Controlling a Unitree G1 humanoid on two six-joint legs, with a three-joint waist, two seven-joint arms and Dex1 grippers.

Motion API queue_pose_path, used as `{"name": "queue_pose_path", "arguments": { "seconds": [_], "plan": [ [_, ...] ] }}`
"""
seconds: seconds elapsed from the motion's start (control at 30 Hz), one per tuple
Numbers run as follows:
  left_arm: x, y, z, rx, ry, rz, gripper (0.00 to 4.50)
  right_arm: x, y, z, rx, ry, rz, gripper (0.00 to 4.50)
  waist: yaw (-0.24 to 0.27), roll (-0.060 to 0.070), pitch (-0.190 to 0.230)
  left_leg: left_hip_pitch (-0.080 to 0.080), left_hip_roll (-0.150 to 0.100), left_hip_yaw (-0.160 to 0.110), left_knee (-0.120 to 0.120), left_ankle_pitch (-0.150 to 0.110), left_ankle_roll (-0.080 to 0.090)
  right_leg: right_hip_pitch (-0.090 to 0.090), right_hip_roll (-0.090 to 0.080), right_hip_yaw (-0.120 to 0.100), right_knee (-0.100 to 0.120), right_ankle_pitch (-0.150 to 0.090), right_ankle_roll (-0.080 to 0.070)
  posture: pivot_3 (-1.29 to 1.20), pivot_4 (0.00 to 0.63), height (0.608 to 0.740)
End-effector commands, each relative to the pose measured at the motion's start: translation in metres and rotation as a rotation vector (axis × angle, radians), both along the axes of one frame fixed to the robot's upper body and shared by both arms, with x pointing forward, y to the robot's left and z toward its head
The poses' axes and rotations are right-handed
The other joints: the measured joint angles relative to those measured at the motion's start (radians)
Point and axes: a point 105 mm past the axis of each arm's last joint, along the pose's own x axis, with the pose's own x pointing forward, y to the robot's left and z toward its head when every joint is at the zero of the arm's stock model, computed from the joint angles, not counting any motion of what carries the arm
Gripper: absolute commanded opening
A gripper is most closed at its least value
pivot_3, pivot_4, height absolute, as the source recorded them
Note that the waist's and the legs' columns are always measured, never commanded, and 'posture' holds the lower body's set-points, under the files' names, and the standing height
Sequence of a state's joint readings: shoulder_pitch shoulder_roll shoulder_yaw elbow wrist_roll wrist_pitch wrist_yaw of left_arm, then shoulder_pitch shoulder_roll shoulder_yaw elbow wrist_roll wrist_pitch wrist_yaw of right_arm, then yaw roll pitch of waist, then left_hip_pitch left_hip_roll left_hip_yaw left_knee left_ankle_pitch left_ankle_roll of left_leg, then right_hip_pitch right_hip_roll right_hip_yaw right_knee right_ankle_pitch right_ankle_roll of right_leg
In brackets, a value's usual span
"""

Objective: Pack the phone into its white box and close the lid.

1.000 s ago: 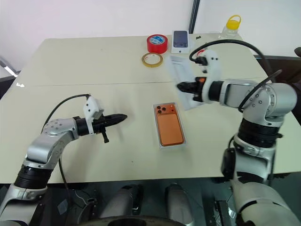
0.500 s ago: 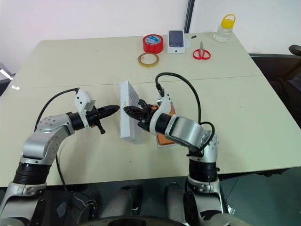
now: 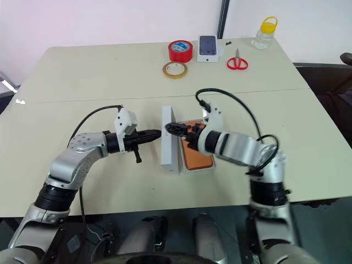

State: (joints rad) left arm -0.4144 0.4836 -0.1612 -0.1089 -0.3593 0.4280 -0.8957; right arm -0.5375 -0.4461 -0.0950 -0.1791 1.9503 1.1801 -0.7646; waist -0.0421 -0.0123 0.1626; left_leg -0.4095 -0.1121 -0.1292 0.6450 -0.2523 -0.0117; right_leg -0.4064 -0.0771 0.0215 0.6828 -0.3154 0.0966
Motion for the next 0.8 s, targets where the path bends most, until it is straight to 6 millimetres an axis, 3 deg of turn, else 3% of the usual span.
{"name": "queue_pose_path", "arguments": {
  "seconds": [0.03, 0.2, 0.23, 0.3, 0.5, 0.63, 0.8],
  "plan": [
    [-0.004, -0.027, 0.005, 0.009, -0.026, -0.081, 0.0, 0.004, -0.025, 0.02, -0.181, -0.111, 0.066, 4.03, 0.003, 0.001, 0.001, 0.0, 0.0, 0.0, 0.0, 0.0, 0.0, 0.0, 0.0, 0.0, 0.0, 0.0, 0.0, 0.0, 0.15, 0.74],
    [-0.004, -0.043, 0.002, 0.002, -0.021, -0.107, 0.0, 0.018, -0.054, 0.027, -0.378, -0.216, 0.04, 4.03, -0.002, 0.001, 0.001, 0.0, 0.001, 0.001, 0.001, -0.001, 0.002, 0.001, 0.0, -0.001, -0.001, 0.0, 0.0, 0.0, 0.15, 0.74],
    [-0.004, -0.045, 0.003, -0.005, -0.015, -0.105, 0.0, 0.02, -0.059, 0.027, -0.423, -0.238, 0.036, 3.8, -0.001, 0.001, 0.001, 0.0, 0.001, 0.001, 0.001, -0.001, 0.002, 0.001, 0.0, -0.001, -0.001, 0.0, 0.0, 0.0, 0.15, 0.74],
    [-0.004, -0.047, 0.004, -0.019, -0.01, -0.1, 0.0, 0.023, -0.065, 0.026, -0.502, -0.287, 0.047, 3.19, 0.0, 0.001, 0.001, 0.0, 0.001, 0.001, 0.001, -0.001, 0.002, 0.001, 0.0, 0.0, -0.001, 0.0, 0.0, 0.0, 0.15, 0.74],
    [0.007, -0.03, 0.011, -0.03, -0.016, -0.015, 0.0, 0.022, -0.07, 0.024, -0.686, -0.427, 0.158, 0.01, 0.005, 0.001, 0.001, -0.001, 0.001, 0.001, 0.002, -0.001, 0.002, 0.001, 0.0, -0.001, -0.001, 0.0, 0.0, 0.0, 0.15, 0.74],
    [0.014, -0.009, 0.011, 0.028, -0.022, 0.04, 0.0, 0.015, -0.069, 0.017, -0.885, -0.542, 0.293, 0.01, 0.006, 0.001, 0.001, -0.001, 0.001, 0.001, 0.002, -0.001, 0.002, 0.0, 0.0, -0.001, -0.001, 0.0, 0.0, 0.0, 0.15, 0.74],
    [0.01, 0.002, -0.008, 0.176, 0.044, 0.009, 0.0, 0.008, -0.066, 0.003, -0.947, -0.563, 0.402, 0.01, 0.01, 0.001, 0.001, -0.001, 0.0, 0.001, 0.002, -0.001, 0.001, 0.0, 0.0, 0.0, -0.001, 0.0, 0.0, 0.0, 0.15, 0.74]
  ]
}}
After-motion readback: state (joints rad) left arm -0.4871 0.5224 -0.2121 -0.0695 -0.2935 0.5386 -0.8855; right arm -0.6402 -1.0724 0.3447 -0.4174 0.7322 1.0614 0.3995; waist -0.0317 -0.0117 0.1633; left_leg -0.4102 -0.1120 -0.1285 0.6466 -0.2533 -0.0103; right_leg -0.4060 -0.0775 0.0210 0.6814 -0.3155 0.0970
